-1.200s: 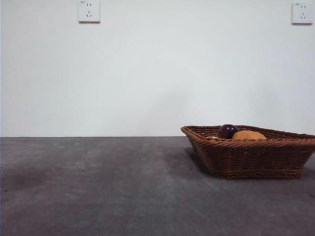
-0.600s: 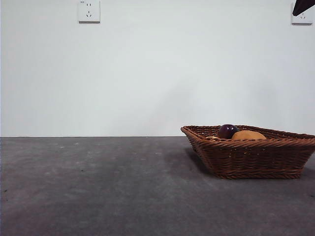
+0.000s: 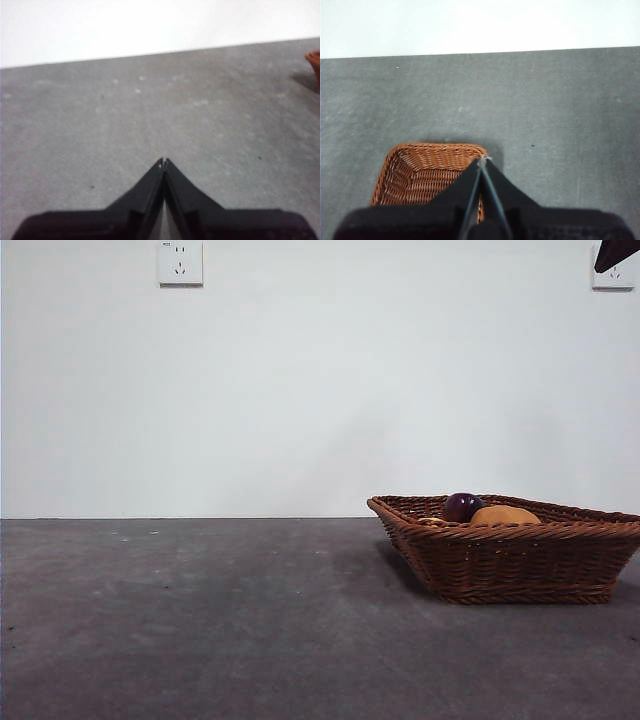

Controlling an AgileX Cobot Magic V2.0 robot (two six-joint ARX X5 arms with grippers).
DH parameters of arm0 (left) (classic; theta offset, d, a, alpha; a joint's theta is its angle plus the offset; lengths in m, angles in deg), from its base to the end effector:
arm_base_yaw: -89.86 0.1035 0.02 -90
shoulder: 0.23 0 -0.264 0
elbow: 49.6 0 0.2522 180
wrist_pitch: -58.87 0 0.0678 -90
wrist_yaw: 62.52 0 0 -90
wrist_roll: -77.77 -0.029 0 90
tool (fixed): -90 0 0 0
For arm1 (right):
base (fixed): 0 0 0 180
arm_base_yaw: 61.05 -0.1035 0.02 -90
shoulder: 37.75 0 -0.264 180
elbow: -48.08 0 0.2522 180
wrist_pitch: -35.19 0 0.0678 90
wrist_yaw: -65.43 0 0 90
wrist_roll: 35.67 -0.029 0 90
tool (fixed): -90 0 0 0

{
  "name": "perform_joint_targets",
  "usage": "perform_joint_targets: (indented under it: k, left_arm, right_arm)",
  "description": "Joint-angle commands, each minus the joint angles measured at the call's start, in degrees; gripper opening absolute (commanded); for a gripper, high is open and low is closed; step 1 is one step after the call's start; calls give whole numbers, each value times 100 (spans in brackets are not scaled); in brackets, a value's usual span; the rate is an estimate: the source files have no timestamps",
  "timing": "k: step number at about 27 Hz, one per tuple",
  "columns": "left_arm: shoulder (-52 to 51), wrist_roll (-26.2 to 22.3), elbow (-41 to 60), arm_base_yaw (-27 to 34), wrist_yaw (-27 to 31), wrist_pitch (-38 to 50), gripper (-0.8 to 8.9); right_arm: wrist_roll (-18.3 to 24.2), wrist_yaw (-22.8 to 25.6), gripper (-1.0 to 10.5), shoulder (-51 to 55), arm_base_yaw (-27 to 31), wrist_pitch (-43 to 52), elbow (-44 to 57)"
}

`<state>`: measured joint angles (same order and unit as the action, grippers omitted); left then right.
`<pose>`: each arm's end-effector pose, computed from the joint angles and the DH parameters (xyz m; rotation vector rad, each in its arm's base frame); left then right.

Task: Help me put the vegetables on the table into the basket

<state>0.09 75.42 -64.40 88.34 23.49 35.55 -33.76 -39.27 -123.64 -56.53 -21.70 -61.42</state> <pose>0.0957 -0.0046 0.1532 0.0376 0.1523 -0.0991 0.3119 -0.0173 0.4152 0.0648 0.5703 0.1821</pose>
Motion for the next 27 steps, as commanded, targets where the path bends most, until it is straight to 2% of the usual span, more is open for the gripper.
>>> perform_joint_targets:
  k: [1, 27]
  left_arm:
    - [-11, 42, 61, 20, -13, 22, -3]
    - [321, 39, 61, 22, -7, 22, -3]
  right_arm:
    - [-37, 20, 1, -48, -2, 37, 28]
    - [-37, 31, 1, -50, 11, 26, 28]
